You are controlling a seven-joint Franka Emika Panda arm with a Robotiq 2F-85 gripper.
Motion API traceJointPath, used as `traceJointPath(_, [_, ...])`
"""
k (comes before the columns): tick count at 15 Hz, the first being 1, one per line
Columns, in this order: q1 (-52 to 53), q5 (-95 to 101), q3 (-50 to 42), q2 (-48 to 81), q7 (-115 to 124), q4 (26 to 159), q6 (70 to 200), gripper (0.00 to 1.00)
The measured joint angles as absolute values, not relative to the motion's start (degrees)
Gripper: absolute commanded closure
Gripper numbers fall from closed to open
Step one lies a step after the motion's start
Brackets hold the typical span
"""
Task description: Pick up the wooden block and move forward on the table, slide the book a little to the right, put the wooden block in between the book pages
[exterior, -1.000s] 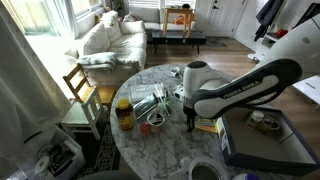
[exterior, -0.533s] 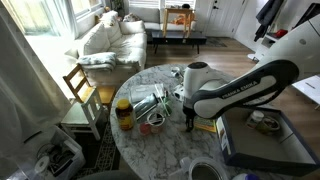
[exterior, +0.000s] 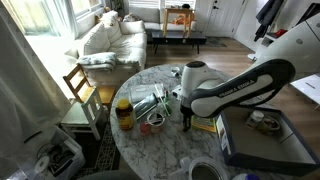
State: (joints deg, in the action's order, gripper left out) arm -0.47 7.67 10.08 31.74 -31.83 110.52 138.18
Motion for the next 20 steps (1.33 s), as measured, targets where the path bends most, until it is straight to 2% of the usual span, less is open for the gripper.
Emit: traceJointPath(20, [-0.77,7.85,8.09,34.30,-31.84,107.12,138.30,0.93])
